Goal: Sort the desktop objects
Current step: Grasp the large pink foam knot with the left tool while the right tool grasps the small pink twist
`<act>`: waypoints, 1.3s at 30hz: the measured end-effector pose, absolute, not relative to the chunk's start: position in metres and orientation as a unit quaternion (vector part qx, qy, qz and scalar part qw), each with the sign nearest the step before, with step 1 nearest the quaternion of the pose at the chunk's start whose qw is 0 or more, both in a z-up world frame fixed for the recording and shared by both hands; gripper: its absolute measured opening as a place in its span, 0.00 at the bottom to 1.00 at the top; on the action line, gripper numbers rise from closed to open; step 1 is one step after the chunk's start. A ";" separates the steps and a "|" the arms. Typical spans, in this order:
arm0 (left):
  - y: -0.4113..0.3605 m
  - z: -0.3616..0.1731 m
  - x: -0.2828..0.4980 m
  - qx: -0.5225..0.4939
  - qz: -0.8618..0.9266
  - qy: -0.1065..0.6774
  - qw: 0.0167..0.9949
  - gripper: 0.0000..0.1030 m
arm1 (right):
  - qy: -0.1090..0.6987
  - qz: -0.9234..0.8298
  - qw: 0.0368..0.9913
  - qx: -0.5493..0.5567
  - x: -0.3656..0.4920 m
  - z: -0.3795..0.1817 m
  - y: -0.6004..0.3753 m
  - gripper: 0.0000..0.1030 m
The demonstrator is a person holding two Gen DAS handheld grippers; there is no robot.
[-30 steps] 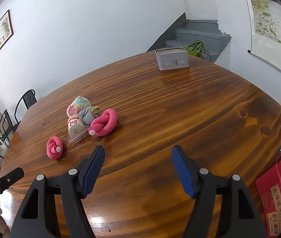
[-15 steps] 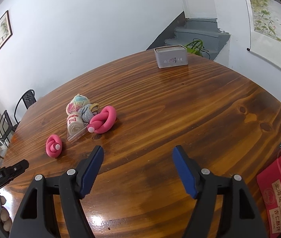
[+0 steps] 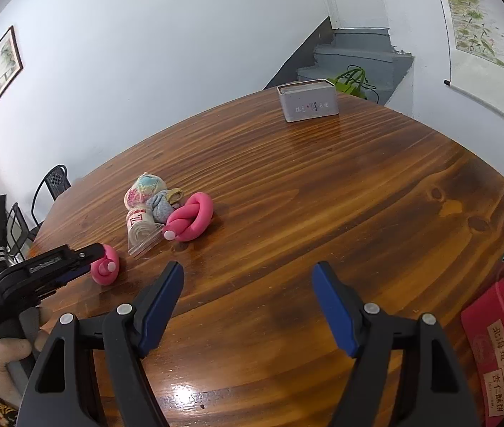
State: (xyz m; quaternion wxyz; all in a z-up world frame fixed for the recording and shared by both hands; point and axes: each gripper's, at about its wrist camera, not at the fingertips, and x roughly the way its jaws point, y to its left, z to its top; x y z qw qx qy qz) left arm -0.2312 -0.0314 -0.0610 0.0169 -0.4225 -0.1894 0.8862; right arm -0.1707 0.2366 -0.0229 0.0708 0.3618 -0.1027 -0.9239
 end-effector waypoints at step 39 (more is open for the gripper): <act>-0.044 -0.061 -0.232 -0.389 0.906 -0.168 0.003 0.44 | -0.062 -0.893 0.125 0.428 -0.296 -0.056 0.163 0.65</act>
